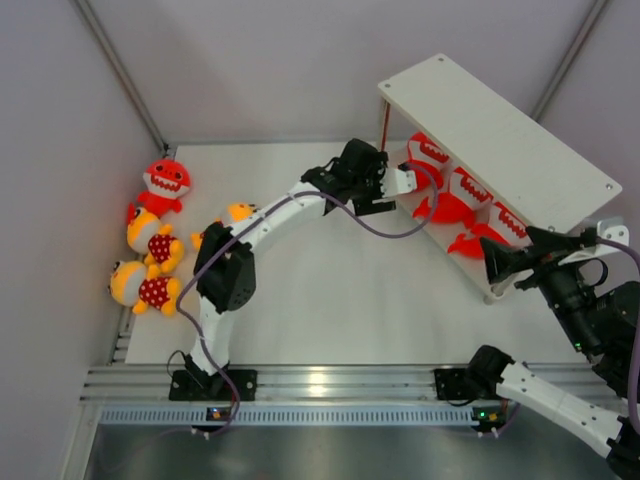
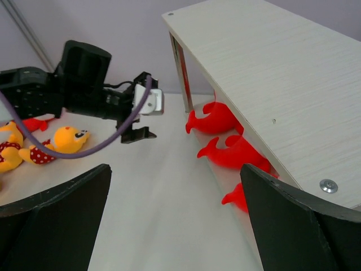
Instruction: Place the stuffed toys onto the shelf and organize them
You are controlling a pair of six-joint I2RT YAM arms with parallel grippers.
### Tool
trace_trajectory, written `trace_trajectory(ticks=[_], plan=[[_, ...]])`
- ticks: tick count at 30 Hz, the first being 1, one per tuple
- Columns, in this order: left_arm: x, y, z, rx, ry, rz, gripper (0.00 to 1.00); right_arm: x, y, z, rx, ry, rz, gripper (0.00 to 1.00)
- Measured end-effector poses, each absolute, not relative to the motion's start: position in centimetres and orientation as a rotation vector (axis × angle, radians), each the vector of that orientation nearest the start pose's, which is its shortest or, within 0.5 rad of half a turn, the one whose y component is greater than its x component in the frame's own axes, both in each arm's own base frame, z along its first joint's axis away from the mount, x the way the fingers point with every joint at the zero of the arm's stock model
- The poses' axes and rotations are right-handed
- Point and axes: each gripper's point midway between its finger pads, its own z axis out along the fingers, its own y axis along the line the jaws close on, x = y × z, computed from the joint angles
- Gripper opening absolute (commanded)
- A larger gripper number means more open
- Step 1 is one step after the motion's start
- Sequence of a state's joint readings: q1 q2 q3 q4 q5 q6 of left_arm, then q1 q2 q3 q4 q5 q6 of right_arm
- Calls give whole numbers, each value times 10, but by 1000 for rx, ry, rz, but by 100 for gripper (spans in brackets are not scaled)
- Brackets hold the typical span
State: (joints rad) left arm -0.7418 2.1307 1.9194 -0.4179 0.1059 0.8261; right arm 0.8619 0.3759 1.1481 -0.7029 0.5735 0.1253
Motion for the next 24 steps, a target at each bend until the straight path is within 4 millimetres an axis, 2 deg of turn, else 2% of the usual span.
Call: trace_trajectory(ticks=[4, 8, 10, 12, 13, 14, 15, 17, 18, 20, 22, 24], plan=[[414, -356, 226, 1557, 1580, -26, 90, 156, 43, 401, -95, 1510, 370, 99], [377, -300, 280, 1483, 1623, 9, 89, 156, 49, 404, -118, 1497, 389, 99], [371, -250, 297, 1413, 1685, 38, 85, 157, 55, 405, -140, 1491, 402, 99], [387, -189, 301, 1294, 1793, 84, 84, 158, 61, 406, -162, 1492, 409, 99], [402, -146, 298, 1204, 1876, 129, 84, 160, 65, 407, -173, 1492, 413, 99], [411, -113, 291, 1134, 1942, 165, 85, 161, 69, 407, -183, 1493, 419, 99], [419, -70, 277, 1047, 2030, 198, 88, 162, 73, 407, -198, 1496, 424, 99], [416, -3, 240, 928, 2201, 244, 90, 164, 79, 405, -219, 1503, 427, 100], [406, 23, 218, 890, 2291, 235, 90, 165, 82, 405, -228, 1507, 429, 99], [385, 54, 182, 863, 2425, 199, 90, 166, 85, 404, -238, 1512, 432, 99], [371, 66, 159, 875, 2499, 148, 90, 167, 88, 403, -246, 1512, 439, 99], [365, 71, 145, 899, 2534, 91, 89, 166, 89, 403, -251, 1513, 444, 99]])
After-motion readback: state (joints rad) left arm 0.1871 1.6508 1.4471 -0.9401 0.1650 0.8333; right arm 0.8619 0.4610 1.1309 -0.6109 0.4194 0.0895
